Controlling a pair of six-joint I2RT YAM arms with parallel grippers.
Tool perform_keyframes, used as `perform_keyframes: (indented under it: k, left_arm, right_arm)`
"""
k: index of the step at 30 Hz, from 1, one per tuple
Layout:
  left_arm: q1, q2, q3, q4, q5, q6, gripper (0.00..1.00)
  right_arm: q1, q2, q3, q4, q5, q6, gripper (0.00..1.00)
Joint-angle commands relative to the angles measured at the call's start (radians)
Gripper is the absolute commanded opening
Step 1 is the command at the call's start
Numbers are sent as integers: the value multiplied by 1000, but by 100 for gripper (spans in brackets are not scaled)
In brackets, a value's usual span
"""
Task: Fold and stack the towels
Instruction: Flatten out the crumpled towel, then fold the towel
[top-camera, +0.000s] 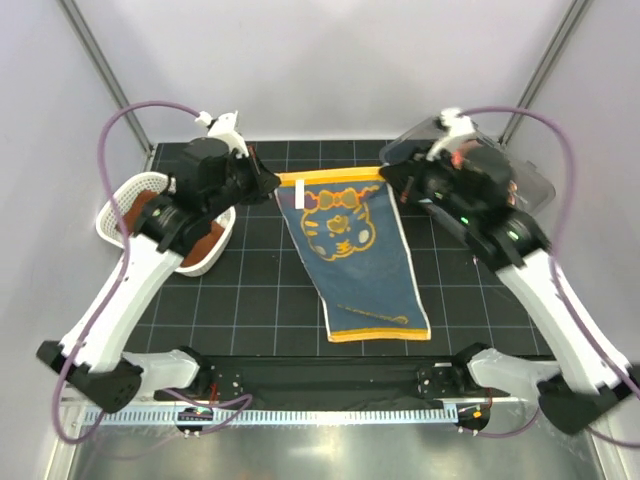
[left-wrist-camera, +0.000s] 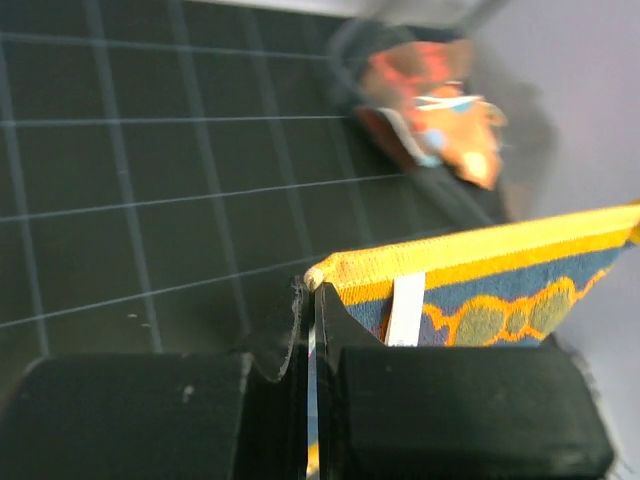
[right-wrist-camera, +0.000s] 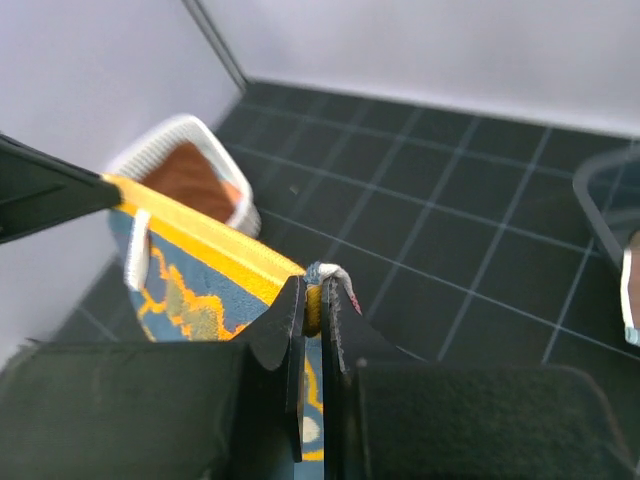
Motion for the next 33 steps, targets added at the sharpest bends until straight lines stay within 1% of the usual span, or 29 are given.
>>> perform_keyframes:
  k: [1, 2, 3, 4, 5, 6, 7, 8, 9, 10, 11, 12, 13, 15, 17, 21, 26, 28, 29, 30, 32, 33]
  left_arm:
    - [146, 91, -107, 154, 8, 50, 0]
    - [172, 137, -130, 211, 39, 50, 0]
    - [226, 171, -151, 264, 106, 50, 0]
    - [246, 200, -153, 372, 146, 53, 0]
    - [267, 282, -150, 423, 185, 59, 0]
    - [292, 326, -113, 456, 250, 68, 0]
    - [303, 429, -83, 515, 281, 78, 0]
    - [310, 430, -52, 531, 308, 85, 0]
    - [315, 529, -6, 537, 328, 90, 0]
    - [332, 585, 76, 542, 381, 96, 0]
    - [339, 634, 124, 559, 409, 93, 0]
    - [347, 724, 164, 563, 423, 89, 0]
    - [359, 763, 247, 563, 436, 82, 0]
    - [372, 832, 309, 563, 457, 66, 0]
    - [390, 898, 364, 576, 478, 58, 0]
    - [401, 929, 382, 580, 497, 102, 0]
    - [399, 854, 301, 579, 516, 142, 0]
    - [393, 820, 223, 582, 542, 148, 0]
    - [387, 779, 196, 582, 550, 156, 0]
    - [372, 757, 124, 580, 550, 173, 0]
    - [355, 707, 48, 583, 544, 180, 0]
    - [343, 661, -17, 583, 539, 184, 0]
  right_arm:
    - [-61, 161, -42, 95, 68, -79, 1]
    - [-86, 247, -38, 122, 46, -80, 1]
    - [-128, 299, -32, 148, -12, -83, 1]
    - [-145, 347, -7, 201, -33, -92, 1]
    - [-156, 442, 7, 226, -52, -102, 1]
    - [-182, 488, 46, 275, -108, -109, 1]
    - [-193, 580, 71, 300, -162, -109, 1]
    - [-204, 623, 95, 323, -163, -109, 1]
    - [-212, 665, 125, 339, -188, -106, 1]
    - [-222, 712, 187, 362, -198, -106, 1]
    - [-227, 751, 217, 373, -204, -106, 1]
    - [-231, 824, 247, 384, -213, -106, 1]
    - [-242, 855, 299, 402, -250, -105, 1]
    - [-251, 915, 382, 407, -281, -105, 1]
    - [-258, 975, 424, 396, -305, -114, 1]
    - [-270, 987, 430, 413, -299, -149, 1]
    - [-291, 955, 392, 407, -304, -180, 1]
    - [-297, 937, 358, 368, -316, -188, 1]
    - [-296, 914, 347, 341, -328, -198, 1]
    - [-296, 901, 325, 291, -346, -200, 1]
    - [-294, 877, 297, 236, -356, -197, 1]
    - [-294, 848, 256, 194, -353, -197, 1]
